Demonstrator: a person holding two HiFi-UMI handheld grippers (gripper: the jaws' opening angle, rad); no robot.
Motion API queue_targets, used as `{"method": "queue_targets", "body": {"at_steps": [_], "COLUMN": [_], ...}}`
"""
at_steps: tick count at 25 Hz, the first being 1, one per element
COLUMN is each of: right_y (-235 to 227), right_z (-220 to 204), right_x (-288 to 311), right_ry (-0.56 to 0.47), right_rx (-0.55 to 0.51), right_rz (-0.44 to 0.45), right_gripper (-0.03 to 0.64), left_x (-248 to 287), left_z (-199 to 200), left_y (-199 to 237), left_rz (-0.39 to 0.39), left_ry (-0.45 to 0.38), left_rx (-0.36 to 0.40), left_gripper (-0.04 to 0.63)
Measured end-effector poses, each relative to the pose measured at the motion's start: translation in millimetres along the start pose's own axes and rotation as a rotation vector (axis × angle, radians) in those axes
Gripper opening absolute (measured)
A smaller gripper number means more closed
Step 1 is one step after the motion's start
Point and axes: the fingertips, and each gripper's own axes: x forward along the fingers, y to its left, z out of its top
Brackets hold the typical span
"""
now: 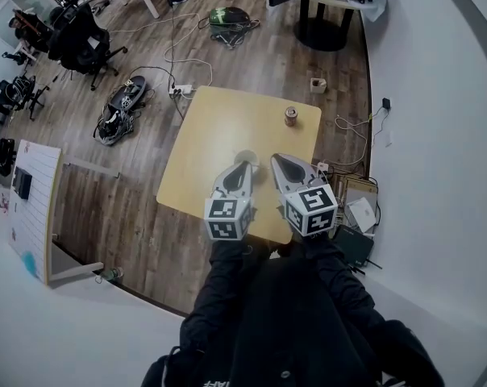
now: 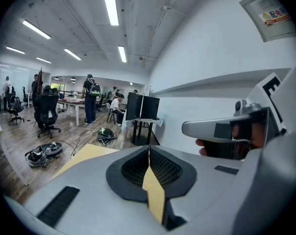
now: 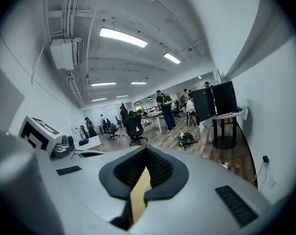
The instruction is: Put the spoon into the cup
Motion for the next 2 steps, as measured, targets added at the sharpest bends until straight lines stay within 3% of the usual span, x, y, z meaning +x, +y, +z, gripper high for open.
{"method": "queue_targets", "body": {"at_steps": [2], "right_y": [-2.8], "right_z": [-1.2], "right_x": [-0.3], "right_ry": [0.004], "right_rx": [0.0], "right_rz": [-0.001], "right_gripper": [0.021], "left_x": [2.1], "left_z": [-1.0], "left_y": [-1.6], "left_rz": [-0.001], "left_ry": [0.003], "left_rx": [0.002], "left_gripper": [0.035]}}
